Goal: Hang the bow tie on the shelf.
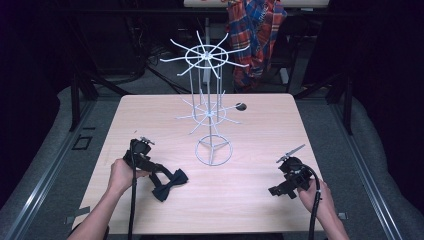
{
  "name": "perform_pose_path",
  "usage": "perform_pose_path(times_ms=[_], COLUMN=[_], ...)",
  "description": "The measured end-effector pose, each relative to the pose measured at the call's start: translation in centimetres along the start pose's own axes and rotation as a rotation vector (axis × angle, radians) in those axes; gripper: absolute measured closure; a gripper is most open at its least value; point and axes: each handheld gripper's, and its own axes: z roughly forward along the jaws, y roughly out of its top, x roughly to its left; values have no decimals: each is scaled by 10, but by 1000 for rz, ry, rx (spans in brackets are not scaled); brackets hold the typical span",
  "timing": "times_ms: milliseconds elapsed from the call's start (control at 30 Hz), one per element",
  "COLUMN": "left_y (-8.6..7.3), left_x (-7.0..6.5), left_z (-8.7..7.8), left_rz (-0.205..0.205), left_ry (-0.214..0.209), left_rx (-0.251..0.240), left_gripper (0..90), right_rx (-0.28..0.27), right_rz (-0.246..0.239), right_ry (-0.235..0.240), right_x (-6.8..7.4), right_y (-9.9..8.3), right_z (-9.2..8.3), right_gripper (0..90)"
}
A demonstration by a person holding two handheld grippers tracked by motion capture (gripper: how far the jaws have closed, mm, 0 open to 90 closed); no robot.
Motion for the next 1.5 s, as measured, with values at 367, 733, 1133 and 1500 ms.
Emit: perform_pose_path(times_ms=[367, 733, 1133, 1500], left_y=[2, 2, 4, 8], left_x=[-3, -9, -15, -32], left_z=[13, 16, -2, -33], left_rz=[28, 61, 86, 123], left_ry=[-12, 24, 26, 30], left_rx=[63, 109, 34, -91], left_gripper=[606, 817, 864, 869], right_rx=[0, 9, -17, -17], right_rz=[1, -7, 20, 14], right_ry=[2, -3, -4, 0], right_x=[-1, -1, 0, -1], right_y=[0, -1, -2, -2], right_z=[0, -1, -1, -1], right_gripper=[153, 153, 153, 153])
